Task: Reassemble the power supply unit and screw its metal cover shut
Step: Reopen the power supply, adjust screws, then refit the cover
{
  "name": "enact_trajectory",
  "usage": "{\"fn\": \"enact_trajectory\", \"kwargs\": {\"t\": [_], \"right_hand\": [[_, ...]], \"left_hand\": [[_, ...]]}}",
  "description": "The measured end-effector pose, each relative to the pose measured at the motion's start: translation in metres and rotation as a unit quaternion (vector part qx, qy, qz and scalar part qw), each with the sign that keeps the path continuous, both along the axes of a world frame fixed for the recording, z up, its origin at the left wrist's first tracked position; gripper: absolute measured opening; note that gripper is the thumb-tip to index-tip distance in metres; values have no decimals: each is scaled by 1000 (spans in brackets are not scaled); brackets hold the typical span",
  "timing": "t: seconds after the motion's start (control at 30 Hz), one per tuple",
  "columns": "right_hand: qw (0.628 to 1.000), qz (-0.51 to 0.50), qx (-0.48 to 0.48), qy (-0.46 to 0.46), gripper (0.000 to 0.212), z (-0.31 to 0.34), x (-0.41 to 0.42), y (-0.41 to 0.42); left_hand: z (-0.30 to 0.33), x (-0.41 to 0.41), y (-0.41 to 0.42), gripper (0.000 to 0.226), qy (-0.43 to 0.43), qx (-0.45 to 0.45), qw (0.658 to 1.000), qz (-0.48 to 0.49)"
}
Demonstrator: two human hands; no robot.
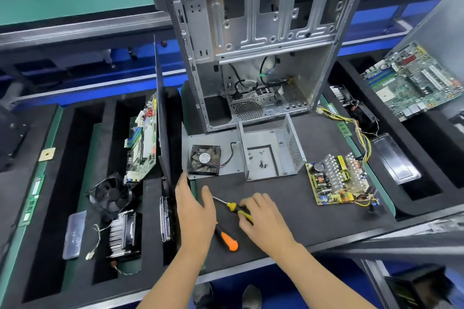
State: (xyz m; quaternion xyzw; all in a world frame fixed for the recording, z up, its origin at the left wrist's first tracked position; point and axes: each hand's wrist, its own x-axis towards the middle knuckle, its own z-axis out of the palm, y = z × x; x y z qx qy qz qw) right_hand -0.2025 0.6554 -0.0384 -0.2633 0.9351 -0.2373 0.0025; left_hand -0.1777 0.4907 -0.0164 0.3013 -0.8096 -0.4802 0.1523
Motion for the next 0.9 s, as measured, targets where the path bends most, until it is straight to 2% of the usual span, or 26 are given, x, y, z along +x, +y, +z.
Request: {"fn": "enact_trajectory", "kwargs": {"t": [0.13, 0.23, 0.33, 0.43, 0.53, 0.63, 0.7, 0.8, 0.9], "right_hand": [[1000, -14, -18, 9, 22, 4, -3, -11], [999, -28, -6, -42, 26, 3, -6, -20], [999, -49, -10, -18, 28, 3, -3, -15], [980, -180, -46, 76, 28, 0, -4, 11], [922, -361, -75, 122, 37, 1, -22, 51], [866, -483, -62, 109, 49, 11, -44, 88], [850, -515, -40, 98, 58, 18, -56, 107], [863, -503, -2, 36, 64, 22, -69, 124], [870, -493, -12, -8, 64, 21, -74, 128]], "left_hand": [[2, 0, 11, 42, 32, -36, 999, -20], [3, -1, 15, 32, 20, -15, 998, -57], [4, -5, 19, 25, 27, -12, 996, -83], [5, -11, 22, 20, 22, 17, 995, -101], [4, -16, 22, 17, 11, 39, 992, -117], [1, -20, 19, 17, 12, 48, 991, -124], [-1, -24, 17, 15, 5, 57, 990, -126], [1, -31, 16, 13, -3, 81, 988, -129], [8, -42, 19, 12, -6, 111, 986, -127]]}}
